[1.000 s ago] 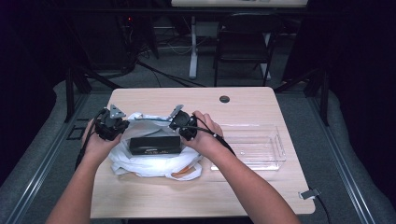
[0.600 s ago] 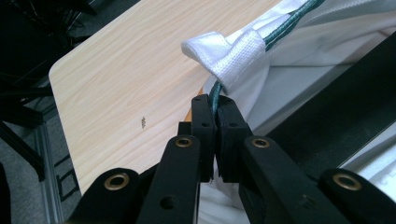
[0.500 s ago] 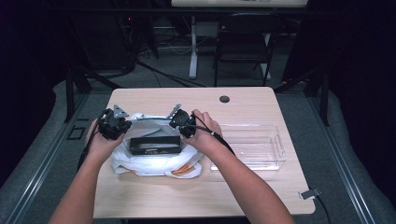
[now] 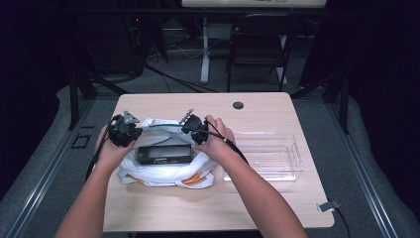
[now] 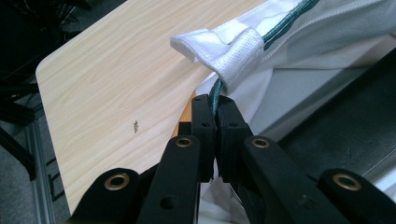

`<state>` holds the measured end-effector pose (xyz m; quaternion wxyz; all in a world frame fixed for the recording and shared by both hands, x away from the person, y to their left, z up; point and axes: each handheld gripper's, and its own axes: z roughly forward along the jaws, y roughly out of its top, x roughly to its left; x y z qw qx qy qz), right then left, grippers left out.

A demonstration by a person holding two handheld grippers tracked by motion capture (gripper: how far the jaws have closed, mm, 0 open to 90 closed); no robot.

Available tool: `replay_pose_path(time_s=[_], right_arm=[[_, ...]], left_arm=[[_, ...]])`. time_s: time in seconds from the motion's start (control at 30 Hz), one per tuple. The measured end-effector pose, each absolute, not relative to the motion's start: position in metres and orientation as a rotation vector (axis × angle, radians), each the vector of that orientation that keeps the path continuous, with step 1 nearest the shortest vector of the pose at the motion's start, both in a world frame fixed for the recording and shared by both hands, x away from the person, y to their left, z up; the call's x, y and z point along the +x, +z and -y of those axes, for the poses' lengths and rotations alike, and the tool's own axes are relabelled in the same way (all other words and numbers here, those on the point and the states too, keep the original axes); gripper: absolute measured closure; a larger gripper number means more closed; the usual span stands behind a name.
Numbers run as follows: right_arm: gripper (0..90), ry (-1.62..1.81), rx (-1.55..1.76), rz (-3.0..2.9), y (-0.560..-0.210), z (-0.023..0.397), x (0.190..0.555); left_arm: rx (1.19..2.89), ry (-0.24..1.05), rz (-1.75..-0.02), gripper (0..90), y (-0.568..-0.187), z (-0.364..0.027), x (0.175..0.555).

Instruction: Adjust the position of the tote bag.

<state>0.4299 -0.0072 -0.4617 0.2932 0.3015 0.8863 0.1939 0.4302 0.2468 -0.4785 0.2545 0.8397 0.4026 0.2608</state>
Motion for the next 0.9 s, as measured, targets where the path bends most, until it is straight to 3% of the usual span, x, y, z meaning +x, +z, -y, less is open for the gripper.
replay_pose_path(time_s=[0.9], right_arm=[[82.4,0.492,0.885,-2.381,-0.48,0.007,0.452]], left_arm=[[2.271,0.657,-1.146,88.2,-0.494,-0.244,0.446]])
